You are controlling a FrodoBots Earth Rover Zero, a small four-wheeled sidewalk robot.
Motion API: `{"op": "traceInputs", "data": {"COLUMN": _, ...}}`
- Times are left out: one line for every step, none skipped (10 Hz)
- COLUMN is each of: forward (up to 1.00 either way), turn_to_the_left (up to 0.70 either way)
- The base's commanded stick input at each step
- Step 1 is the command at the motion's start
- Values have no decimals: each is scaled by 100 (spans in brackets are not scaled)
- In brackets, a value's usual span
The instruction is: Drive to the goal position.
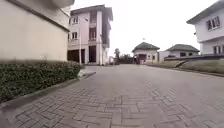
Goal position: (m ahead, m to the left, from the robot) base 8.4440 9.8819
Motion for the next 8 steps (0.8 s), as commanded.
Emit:
{"op": "traceInputs", "data": {"forward": 70, "turn_to_the_left": 0}}
{"op": "traceInputs", "data": {"forward": 70, "turn_to_the_left": 0}}
{"op": "traceInputs", "data": {"forward": 70, "turn_to_the_left": 0}}
{"op": "traceInputs", "data": {"forward": 70, "turn_to_the_left": 0}}
{"op": "traceInputs", "data": {"forward": 70, "turn_to_the_left": 0}}
{"op": "traceInputs", "data": {"forward": 70, "turn_to_the_left": 0}}
{"op": "traceInputs", "data": {"forward": 70, "turn_to_the_left": 0}}
{"op": "traceInputs", "data": {"forward": 70, "turn_to_the_left": 0}}
